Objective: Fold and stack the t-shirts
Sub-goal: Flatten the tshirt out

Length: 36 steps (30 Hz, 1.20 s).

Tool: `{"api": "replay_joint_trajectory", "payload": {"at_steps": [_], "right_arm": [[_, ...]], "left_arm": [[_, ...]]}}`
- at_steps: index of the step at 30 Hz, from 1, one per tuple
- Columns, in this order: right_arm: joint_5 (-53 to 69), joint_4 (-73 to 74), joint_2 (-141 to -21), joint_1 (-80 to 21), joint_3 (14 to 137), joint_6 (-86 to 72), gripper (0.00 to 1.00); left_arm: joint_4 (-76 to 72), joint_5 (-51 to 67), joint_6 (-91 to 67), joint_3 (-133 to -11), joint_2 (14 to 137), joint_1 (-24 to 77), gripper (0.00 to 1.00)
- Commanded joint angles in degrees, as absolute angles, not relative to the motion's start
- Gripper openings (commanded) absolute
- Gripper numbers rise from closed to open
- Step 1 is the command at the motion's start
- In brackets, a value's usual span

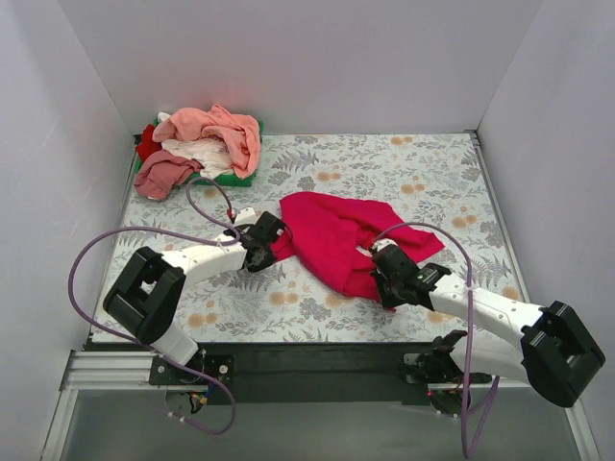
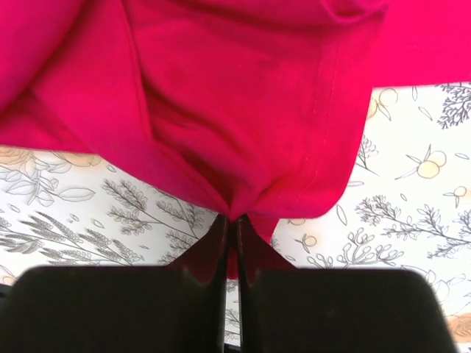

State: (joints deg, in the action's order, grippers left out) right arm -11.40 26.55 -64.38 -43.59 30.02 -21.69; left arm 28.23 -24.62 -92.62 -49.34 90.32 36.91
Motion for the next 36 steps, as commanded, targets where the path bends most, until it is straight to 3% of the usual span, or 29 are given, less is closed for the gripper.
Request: {"api": "replay_joint_trajectory", "payload": {"at_steps": [1,4,8,13,17,23,29,36], "right_arm": [[-12.8,22.6,-64.0,-43.9,33.7,-20.7,0.02],[-15.2,22.4,-60.8,-43.2,36.9,-18.7,0.01],[-11.5,20.8,-56.3,-33.6,41.3,-17.1,0.01],[5.7,13.9,-54.2,-14.9,40.8,-15.3,0.01],[25.8,8.9,-62.6,3.5,41.0,-18.3,0.01],[32.7,3.9,-71.8,6.4,49.8,-17.7,0.01],[37.0,4.6,-71.2,9.9,64.4,-20.1,0.01],[28.2,17.7,-65.0,13.6,84.2,-15.5,0.01]], "left_arm": [[28.5,-27.1,-92.7,-50.7,86.4,36.8,0.0],[28.0,-27.2,-92.0,-53.3,85.0,36.9,0.0],[27.4,-29.5,-91.2,-55.2,83.2,36.7,0.0],[24.4,-26.8,-89.5,-54.6,82.2,33.3,0.0],[22.3,-24.3,-88.5,-54.5,83.8,29.5,0.0],[15.9,-19.3,-84.2,-61.2,87.4,26.7,0.0],[18.5,-22.5,-78.4,-80.2,88.6,24.4,0.0],[18.4,-26.5,-71.6,-90.5,77.9,24.3,0.0]]}}
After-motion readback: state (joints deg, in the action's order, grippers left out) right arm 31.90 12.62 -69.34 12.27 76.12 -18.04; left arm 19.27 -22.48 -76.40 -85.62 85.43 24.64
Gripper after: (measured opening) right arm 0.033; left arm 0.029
